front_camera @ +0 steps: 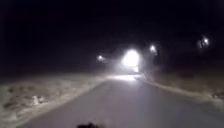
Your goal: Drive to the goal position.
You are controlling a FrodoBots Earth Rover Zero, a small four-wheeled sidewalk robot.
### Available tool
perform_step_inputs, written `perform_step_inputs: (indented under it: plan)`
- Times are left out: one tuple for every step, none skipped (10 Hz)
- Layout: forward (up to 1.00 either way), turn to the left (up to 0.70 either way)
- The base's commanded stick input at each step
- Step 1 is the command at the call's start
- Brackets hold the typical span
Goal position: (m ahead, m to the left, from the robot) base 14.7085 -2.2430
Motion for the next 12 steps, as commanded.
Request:
perform_step_inputs:
  plan:
    - [1.00,-0.04]
    - [1.00,-0.03]
    - [1.00,-0.03]
    - [1.00,-0.02]
    - [1.00,-0.02]
    - [1.00,-0.03]
    - [1.00,-0.04]
    - [1.00,-0.04]
    - [1.00,-0.03]
    - [1.00,-0.02]
    - [1.00,-0.02]
    - [1.00,-0.01]
